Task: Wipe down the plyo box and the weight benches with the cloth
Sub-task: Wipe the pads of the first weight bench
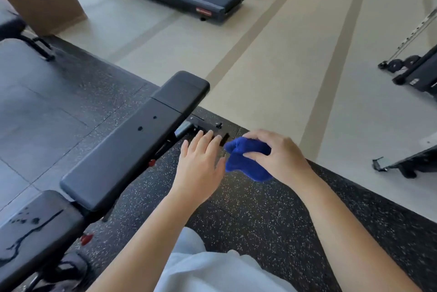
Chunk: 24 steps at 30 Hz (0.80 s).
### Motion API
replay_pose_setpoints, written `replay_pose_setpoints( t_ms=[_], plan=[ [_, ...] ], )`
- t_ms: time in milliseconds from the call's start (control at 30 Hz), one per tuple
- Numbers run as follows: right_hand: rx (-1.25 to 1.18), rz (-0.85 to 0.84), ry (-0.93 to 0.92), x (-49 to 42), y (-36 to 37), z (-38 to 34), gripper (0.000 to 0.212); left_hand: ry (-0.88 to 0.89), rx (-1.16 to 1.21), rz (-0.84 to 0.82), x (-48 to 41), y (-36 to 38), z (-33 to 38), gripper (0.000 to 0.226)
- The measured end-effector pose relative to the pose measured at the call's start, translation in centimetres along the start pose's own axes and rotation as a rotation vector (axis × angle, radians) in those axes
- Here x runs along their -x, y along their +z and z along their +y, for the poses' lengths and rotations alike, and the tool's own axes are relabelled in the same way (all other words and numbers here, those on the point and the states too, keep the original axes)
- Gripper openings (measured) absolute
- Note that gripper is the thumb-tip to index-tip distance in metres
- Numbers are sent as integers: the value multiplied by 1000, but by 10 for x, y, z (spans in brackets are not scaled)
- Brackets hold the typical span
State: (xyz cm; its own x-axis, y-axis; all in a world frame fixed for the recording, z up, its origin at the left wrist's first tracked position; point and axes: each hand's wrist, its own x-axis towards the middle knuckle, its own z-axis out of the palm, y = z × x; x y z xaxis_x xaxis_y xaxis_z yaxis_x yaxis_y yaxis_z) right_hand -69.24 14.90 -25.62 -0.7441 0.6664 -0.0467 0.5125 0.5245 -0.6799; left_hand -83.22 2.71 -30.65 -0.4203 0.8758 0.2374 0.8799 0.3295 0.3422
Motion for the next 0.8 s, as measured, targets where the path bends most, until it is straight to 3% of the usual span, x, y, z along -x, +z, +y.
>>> replay_pose_setpoints(
  t_ms=[500, 800],
  plan=[
    [-6, -209, -137, -197, 13, 9, 29, -247, -37, 119, -128, 37, -73, 44],
    [-114, -224, -162, -301, 34, -4, 27, -426, -20, 142, -185, 43, -128, 44]
  ],
)
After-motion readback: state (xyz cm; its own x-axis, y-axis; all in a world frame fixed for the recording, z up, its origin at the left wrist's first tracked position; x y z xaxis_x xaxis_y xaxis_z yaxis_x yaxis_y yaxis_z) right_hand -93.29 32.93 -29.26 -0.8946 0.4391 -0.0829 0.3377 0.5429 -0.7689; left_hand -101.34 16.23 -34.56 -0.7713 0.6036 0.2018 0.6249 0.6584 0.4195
